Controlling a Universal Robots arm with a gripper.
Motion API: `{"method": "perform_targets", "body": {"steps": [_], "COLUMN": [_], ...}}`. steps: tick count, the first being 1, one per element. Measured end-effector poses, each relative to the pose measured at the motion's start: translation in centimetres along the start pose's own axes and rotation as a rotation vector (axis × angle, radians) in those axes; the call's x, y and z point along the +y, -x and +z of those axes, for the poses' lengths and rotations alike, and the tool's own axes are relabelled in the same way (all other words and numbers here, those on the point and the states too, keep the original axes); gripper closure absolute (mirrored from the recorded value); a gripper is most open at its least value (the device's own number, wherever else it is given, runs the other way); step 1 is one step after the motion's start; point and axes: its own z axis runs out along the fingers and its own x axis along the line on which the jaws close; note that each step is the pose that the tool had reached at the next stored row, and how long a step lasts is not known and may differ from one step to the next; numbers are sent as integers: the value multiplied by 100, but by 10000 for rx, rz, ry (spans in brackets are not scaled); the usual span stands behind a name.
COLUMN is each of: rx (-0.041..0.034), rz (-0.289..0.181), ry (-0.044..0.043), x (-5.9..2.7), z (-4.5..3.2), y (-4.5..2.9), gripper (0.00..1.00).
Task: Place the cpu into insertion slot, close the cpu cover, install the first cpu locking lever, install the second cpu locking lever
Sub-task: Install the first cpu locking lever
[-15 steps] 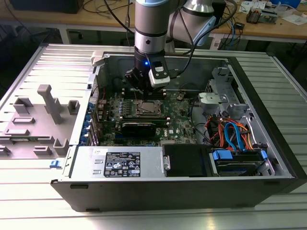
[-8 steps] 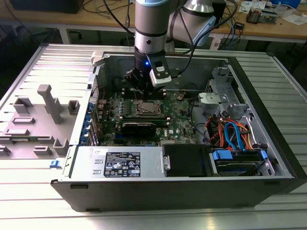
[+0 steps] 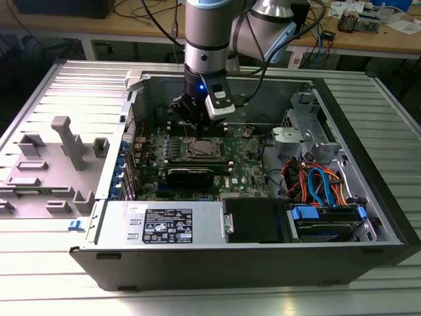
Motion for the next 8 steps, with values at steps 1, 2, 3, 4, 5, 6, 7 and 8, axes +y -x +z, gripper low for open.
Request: {"method": "perform_targets", "body": {"steps": [1,2,3,4,5,6,7,8], "rx": [0,0,0,0,0,0,0,1], "rz": [-1,0,-1,-1,-1,-5,-28,-105], "ry": [0,1,0,0,0,0,0,-3], "x": [0,0,0,0,0,0,0,0], "z": [0,0,0,0,0,0,0,0], "y": [0,0,0,0,0,0,0,0], "gripper": [89,89,89,89,89,89,89,89]}}
